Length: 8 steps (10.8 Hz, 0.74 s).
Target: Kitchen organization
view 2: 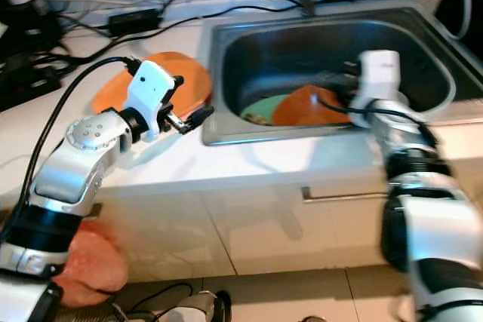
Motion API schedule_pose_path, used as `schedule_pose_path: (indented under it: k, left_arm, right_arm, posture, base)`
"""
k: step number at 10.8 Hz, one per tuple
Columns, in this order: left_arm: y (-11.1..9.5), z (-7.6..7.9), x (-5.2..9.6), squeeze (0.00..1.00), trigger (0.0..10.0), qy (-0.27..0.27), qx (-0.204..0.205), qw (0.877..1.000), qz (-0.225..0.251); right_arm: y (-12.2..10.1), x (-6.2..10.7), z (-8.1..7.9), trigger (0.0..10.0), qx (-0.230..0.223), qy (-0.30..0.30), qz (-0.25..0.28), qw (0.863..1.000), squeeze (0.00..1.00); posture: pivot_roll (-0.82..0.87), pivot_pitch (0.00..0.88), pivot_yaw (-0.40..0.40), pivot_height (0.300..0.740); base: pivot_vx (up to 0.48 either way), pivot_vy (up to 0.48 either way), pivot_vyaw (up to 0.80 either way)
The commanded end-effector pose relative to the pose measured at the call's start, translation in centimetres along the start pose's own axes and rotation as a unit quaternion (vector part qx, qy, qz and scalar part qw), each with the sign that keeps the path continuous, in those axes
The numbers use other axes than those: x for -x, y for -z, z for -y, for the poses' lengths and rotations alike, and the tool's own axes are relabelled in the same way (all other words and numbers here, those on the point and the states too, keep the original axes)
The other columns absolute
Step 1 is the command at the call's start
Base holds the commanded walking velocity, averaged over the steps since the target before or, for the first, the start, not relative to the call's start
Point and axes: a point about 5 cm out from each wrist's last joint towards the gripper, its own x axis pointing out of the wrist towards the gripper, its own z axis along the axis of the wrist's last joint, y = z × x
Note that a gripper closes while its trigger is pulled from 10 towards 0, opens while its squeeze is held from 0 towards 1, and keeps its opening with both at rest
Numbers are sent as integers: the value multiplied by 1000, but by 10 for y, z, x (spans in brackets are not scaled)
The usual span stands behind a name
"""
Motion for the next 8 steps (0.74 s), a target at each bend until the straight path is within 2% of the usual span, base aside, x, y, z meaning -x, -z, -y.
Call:
schedule_pose_path:
  k: [1, 2, 3, 4, 5, 6, 7, 8]
  left_arm:
    - [0, -5, 1, 1000, 10000, 0, -27, 1000, -8]
    - [4, -9, 3, 1000, 10000, 1, -58, 998, -21]
    - [7, -15, 6, 1000, 10000, -6, -100, 994, -34]
    - [11, -21, 9, 1000, 10000, -16, -123, 991, -44]
    - [14, -25, 12, 1000, 10000, -19, -137, 989, -53]
    - [15, -27, 14, 1000, 10000, -17, -157, 986, -59]
    - [19, -30, 16, 0, 10000, -9, -196, 978, -71]
    - [21, -33, 18, 0, 10000, 1, -239, 968, -80]
  right_arm:
    - [-8, -1, -7, 10000, -14, -24, 15, 1000, 1000]
    - [-12, -1, -29, 10000, -30, -87, 32, 995, 1000]
    - [-12, 6, -52, 10000, -39, -149, 40, 987, 1000]
    - [-11, 17, -73, 10000, -43, -203, 44, 977, 1000]
    - [-8, 27, -84, 10000, -45, -231, 42, 971, 1000]
    - [-6, 31, -84, 10000, -56, -238, 36, 969, 1000]
    - [-4, 37, -81, 10000, -70, -232, 34, 970, 1000]
    - [-3, 45, -82, 10000, -88, -229, 30, 969, 1000]
  posture:
    - [197, 98, 123, 740]
    - [197, 102, 125, 740]
    - [198, 105, 124, 740]
    - [199, 108, 124, 740]
    - [200, 109, 123, 740]
    - [200, 109, 123, 740]
    - [200, 109, 123, 740]
    - [200, 109, 123, 740]
  base:
    - [0, 0, 0]
    - [0, 0, 0]
    - [0, 0, 0]
    - [0, 0, 0]
    - [0, 0, 0]
    - [0, 0, 0]
    - [0, 0, 0]
    - [0, 0, 0]
